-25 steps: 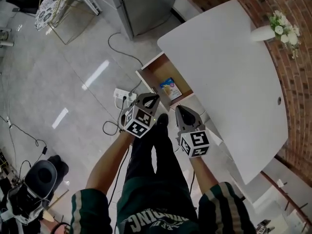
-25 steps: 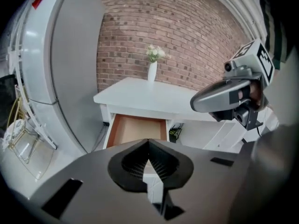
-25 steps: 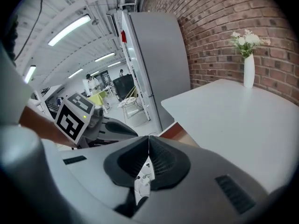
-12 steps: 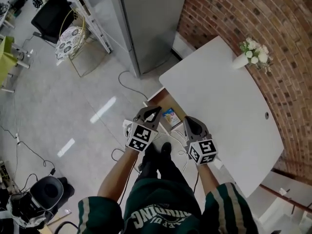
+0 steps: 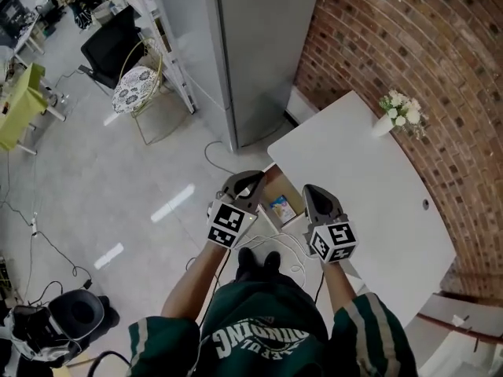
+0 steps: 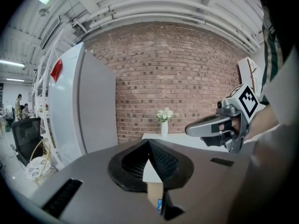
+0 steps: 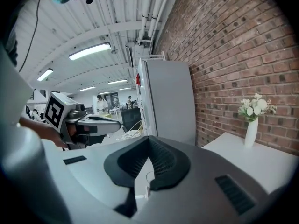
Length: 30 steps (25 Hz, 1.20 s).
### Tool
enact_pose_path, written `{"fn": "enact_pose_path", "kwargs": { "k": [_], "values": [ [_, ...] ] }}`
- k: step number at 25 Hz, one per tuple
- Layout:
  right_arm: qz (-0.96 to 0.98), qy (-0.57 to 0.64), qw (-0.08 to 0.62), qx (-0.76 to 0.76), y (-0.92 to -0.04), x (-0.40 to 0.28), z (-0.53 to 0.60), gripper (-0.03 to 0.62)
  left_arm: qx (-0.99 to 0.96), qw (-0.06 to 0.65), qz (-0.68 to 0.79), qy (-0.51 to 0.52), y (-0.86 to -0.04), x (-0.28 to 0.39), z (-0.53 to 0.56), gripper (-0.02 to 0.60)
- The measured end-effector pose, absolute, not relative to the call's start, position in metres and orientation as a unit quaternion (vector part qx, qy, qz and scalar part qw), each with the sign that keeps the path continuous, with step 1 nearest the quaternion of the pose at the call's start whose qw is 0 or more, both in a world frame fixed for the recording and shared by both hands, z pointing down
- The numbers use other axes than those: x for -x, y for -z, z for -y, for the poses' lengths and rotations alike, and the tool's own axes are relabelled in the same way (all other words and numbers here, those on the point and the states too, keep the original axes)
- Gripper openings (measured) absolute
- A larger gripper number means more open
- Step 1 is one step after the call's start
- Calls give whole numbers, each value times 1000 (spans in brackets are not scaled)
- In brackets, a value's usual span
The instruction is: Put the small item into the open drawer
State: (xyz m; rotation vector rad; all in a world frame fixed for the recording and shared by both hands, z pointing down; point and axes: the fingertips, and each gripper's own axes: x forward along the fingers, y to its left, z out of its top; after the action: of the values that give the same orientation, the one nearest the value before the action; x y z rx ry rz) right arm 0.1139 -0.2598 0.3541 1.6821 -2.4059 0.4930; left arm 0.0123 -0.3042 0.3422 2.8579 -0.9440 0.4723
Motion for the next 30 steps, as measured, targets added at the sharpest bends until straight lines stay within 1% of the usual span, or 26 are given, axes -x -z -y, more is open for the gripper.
{"fn": "enact_pose_path", "kwargs": {
  "k": [6,13,30],
  "values": [
    [812,-145,69,-561,-332,-99,253,25,-936,26,321,-146,-324,3,296,15],
    [810,-131,73,-567,-320,-91,252,25,-936,17,328,-131,-309,13,294,15],
    [802,-130,79,-577,-328,-97,242,25,-940,16,313,-134,-316,8,289,15]
  ]
}}
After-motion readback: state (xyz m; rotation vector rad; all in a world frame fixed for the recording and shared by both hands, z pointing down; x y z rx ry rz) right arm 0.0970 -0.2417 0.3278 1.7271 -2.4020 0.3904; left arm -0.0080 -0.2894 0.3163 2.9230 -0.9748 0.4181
